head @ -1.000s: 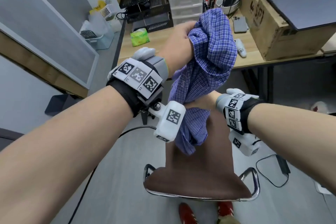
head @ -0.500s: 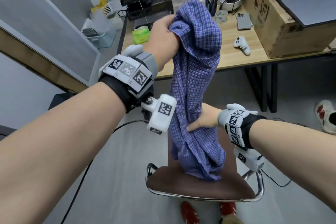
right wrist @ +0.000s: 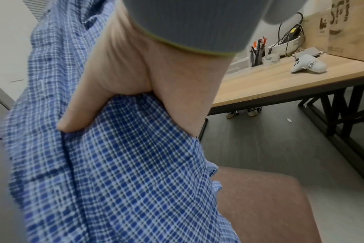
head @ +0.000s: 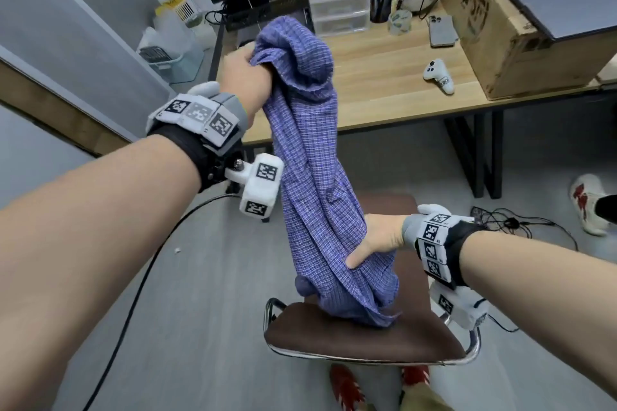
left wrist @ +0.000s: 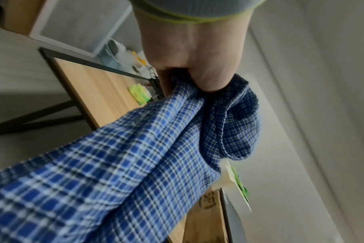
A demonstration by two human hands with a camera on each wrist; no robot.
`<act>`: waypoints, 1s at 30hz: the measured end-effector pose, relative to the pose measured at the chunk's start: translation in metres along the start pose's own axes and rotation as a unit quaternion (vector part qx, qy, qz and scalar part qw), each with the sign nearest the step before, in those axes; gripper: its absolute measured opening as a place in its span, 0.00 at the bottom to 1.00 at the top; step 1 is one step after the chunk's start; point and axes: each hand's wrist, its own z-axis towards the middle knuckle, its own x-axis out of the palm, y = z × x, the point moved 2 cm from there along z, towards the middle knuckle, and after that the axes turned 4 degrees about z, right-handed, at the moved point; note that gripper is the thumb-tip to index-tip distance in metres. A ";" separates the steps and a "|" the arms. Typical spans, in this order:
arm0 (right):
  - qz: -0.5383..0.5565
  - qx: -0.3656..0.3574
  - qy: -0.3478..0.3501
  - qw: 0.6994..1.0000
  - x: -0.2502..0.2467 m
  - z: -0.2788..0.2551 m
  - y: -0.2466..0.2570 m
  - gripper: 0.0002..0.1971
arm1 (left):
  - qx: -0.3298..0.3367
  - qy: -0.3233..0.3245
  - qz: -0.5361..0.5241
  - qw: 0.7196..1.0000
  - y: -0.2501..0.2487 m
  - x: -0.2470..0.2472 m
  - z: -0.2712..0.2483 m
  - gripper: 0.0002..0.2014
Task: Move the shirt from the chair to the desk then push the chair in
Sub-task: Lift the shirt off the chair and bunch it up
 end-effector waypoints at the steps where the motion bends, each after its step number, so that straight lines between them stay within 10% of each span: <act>1: -0.002 0.004 0.004 1.000 0.002 -0.001 -0.002 0.37 | -0.017 -0.011 0.004 1.000 0.010 -0.005 0.005 0.18; 6: 0.012 0.008 0.025 1.000 0.001 -0.006 0.004 0.22 | -0.094 -0.063 0.084 0.990 0.057 -0.022 0.015 0.15; 14: 0.107 -0.051 -0.007 0.993 -0.028 -0.009 0.036 0.23 | -0.067 0.124 0.416 0.899 0.099 -0.012 -0.012 0.11; 16: 0.132 -0.067 -0.022 0.989 -0.039 -0.011 0.051 0.18 | -0.044 0.168 0.445 0.879 0.113 -0.003 -0.016 0.24; 22: 0.174 -0.082 -0.082 0.978 -0.068 -0.013 0.084 0.07 | 0.159 0.389 0.285 0.861 0.107 0.030 -0.049 0.46; 30: 0.265 -0.070 -0.149 0.950 -0.084 -0.020 0.086 0.20 | 0.243 0.450 0.249 0.823 0.093 0.041 -0.054 0.60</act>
